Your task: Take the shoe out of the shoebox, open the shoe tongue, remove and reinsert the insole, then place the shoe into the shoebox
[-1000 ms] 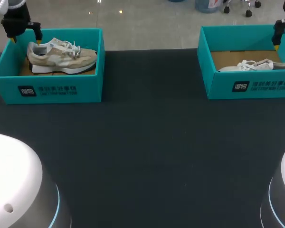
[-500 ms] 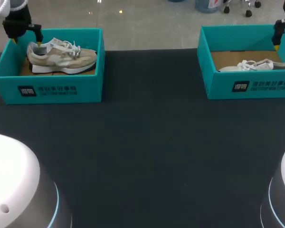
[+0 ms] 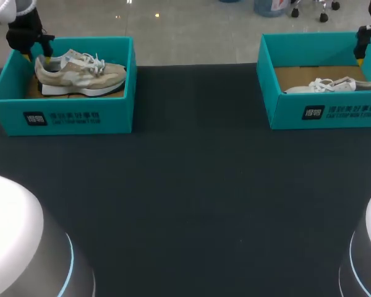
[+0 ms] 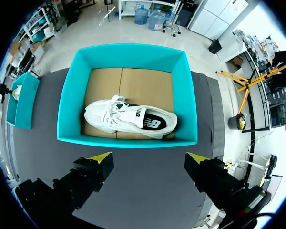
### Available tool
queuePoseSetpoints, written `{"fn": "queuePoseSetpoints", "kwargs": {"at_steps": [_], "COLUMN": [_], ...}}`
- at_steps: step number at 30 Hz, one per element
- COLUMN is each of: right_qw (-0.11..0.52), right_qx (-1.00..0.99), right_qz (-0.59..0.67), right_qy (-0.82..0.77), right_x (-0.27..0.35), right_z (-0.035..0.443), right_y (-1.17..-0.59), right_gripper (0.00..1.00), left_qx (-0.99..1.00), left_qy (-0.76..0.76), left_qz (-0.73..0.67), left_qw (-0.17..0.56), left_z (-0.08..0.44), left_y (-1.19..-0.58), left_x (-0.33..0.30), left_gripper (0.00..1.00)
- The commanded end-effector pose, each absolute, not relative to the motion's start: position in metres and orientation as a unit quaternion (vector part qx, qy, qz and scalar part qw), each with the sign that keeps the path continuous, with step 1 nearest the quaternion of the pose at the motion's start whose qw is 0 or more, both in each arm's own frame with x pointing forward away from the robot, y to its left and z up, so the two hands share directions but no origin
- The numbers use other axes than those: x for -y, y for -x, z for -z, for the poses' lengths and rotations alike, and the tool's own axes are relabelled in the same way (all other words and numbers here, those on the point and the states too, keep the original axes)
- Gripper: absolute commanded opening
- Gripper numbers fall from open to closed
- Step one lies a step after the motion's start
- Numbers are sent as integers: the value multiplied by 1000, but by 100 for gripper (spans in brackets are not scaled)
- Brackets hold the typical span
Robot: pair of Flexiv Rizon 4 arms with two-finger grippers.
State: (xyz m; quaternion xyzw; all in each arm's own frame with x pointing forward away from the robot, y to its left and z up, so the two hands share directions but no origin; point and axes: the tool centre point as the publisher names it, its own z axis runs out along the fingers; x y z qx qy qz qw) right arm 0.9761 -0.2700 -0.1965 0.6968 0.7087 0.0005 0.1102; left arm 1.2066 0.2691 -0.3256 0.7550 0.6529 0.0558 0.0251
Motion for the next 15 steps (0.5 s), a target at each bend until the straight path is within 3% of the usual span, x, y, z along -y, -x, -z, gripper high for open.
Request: {"fn": "queuePoseSetpoints", "kwargs": {"at_steps": [1,5,10,15], "right_qw": [111,111,111,111], "right_qx": [-708,-708,-708,-708], "right_qz": [-1,-1,-1,-1], "right_qy": [-697,-697,-697,-697], "right_x": [270,270,270,270], "right_z": [196,196,196,196], "right_y": [-975,-975,-975,-975], "right_gripper": [100,100,100,100], "left_qx": [-653,-650,-646,-645], "left_qy": [-756,-758,-762,-764], "left_qz": [-45,-44,-31,-22], "left_qw": [18,17,18,15], "left_z": [332,336,344,354], "left_y": [-1218,-1215,-1213,-1211], "left_x": [-274,-279,-281,-280], "left_gripper": [51,49,56,54]}}
